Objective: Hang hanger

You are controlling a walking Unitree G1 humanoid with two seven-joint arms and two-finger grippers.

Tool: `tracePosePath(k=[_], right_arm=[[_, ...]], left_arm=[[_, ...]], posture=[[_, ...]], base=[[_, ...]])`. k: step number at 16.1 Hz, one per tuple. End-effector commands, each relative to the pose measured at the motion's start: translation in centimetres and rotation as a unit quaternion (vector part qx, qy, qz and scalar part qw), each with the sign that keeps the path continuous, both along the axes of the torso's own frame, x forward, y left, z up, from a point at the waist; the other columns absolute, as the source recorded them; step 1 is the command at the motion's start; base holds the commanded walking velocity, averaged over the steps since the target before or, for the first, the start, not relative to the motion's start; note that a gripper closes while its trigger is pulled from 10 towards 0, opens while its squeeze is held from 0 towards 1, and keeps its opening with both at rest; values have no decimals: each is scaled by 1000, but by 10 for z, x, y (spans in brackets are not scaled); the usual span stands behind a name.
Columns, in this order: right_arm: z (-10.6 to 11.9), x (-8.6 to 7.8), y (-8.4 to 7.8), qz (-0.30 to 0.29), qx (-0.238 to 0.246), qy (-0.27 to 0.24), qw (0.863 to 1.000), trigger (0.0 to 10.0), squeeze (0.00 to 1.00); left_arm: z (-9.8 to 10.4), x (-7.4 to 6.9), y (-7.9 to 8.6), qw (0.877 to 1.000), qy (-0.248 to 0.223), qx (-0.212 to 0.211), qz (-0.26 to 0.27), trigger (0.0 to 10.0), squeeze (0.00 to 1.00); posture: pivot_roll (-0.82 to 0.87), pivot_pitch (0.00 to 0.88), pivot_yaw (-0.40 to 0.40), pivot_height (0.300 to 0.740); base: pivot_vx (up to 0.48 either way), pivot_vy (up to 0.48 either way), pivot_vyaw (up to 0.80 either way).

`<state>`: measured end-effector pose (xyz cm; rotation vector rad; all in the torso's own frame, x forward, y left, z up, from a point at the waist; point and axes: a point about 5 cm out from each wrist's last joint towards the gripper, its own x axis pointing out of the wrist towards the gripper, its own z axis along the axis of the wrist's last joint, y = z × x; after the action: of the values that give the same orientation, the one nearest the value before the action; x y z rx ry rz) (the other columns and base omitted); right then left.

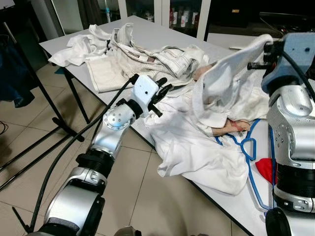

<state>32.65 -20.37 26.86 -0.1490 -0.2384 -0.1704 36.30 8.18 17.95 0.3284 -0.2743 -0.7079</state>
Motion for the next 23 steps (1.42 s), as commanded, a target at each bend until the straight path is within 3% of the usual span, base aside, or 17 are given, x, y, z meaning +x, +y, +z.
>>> tracePosePath(k=[1,8,15,16,17,18,23], right_arm=[[6,1,1,2,-6,-11,1000,0,0],[-8,-7,12,24,-7,0,1000,0,0],[7,-12,38,71,9,-41,997,0,0],[9,-11,42,80,5,-45,996,0,0],[9,-11,43,81,4,-45,996,0,0],[7,-11,44,82,4,-43,996,0,0],[-1,1,41,65,7,-27,997,0,0]], left_arm=[[6,-2,-6,1000,-20,6,-13,10000,0],[15,0,-10,999,-44,-10,-6,10000,0],[0,1,-20,1000,9,-6,-22,10000,0],[3,-1,-20,999,3,-23,-34,10000,357],[4,-2,-20,999,-1,-30,-36,10000,357],[6,-3,-19,998,-3,-39,-41,10000,1000],[16,-4,-14,998,-35,-41,-27,10000,1000]], posture=[[-30,0,46,723],[-38,0,54,723],[-44,0,59,723],[-43,0,57,723],[-43,0,57,723],[-43,0,57,723],[-26,0,41,723]], base=[[0,0,0],[0,0,0],[0,0,0],[0,0,0],[0,0,0],[0,0,0],[0,0,0]])
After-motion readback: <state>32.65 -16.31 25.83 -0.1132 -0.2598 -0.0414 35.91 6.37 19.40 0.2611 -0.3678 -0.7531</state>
